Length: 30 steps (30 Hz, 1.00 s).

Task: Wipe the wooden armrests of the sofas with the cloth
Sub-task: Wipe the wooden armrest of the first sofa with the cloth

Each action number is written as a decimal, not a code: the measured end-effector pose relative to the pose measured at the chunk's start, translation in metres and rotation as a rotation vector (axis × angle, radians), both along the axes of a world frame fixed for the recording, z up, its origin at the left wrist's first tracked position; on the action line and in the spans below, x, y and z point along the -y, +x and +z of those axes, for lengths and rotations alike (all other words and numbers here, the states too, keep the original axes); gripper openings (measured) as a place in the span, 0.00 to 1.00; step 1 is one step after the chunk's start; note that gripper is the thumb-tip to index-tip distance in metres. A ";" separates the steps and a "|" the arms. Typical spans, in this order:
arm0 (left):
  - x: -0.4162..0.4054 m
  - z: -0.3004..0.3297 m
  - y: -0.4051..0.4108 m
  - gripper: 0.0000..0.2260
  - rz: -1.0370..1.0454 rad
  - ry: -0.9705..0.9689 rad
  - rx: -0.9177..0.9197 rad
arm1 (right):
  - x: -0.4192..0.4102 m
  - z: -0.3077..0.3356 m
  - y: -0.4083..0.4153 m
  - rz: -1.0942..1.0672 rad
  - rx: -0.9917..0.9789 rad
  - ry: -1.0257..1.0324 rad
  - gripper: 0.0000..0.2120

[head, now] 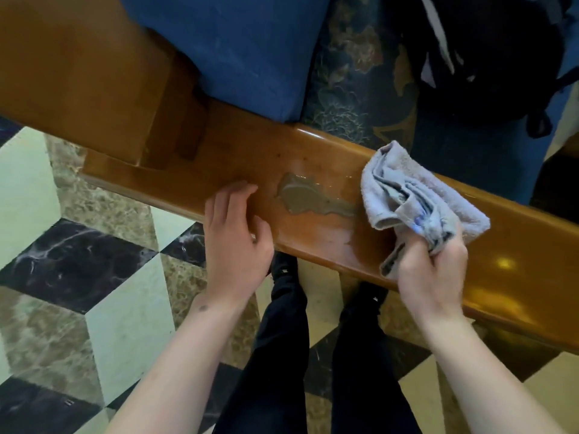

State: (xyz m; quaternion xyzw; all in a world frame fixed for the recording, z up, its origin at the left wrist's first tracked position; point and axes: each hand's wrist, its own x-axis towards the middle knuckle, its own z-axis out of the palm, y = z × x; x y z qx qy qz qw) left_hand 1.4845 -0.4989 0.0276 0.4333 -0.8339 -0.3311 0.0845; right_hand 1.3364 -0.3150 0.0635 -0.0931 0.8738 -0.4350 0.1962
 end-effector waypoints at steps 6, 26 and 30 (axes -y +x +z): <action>0.008 -0.002 -0.005 0.20 0.120 0.108 -0.117 | 0.061 -0.016 0.030 -0.151 0.117 0.004 0.30; 0.029 0.007 0.010 0.17 0.288 0.058 -0.197 | 0.114 -0.055 0.052 0.999 -0.569 0.143 0.31; 0.001 0.009 0.009 0.20 0.218 0.046 -0.056 | 0.095 -0.060 0.008 1.375 -0.680 0.093 0.28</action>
